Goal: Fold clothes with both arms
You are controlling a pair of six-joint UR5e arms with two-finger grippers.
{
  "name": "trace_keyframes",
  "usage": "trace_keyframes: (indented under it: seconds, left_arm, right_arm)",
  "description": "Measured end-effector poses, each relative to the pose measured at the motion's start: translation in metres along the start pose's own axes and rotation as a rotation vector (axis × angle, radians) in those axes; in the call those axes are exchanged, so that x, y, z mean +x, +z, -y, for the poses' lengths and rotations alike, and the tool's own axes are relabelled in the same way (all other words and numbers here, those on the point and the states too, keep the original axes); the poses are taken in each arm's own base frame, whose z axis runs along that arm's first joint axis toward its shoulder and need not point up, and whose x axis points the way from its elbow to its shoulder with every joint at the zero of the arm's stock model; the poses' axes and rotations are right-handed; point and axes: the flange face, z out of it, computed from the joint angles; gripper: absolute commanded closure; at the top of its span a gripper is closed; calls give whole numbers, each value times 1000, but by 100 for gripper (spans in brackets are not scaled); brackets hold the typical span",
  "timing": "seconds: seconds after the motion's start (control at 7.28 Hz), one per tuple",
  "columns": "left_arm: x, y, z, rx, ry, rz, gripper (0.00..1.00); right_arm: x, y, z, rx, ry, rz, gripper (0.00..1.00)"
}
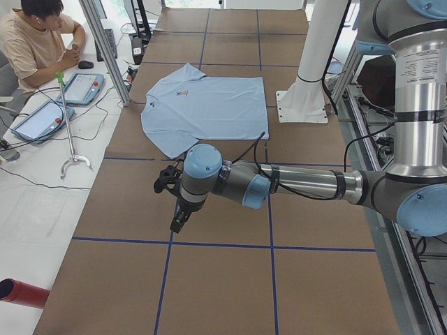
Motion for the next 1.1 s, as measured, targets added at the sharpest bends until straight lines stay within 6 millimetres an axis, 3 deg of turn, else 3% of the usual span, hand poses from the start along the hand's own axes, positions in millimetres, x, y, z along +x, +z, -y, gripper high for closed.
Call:
trace_keyframes:
  seconds: [0.41, 0.69, 0.96, 1.1]
  left_arm:
    - [11, -17, 39, 185, 171, 27, 0]
    - [13, -20, 50, 229, 201, 28, 0]
    - [13, -21, 52, 236, 205, 28, 0]
    - [14, -22, 52, 238, 207, 28, 0]
  right_arm:
    - [-3, 2, 33, 53, -26, 12, 0]
    - [-4, 7, 43, 67, -25, 66, 0]
    - [-30, 7, 79, 89, 50, 88, 0]
    - [-57, 14, 105, 92, 95, 91, 0]
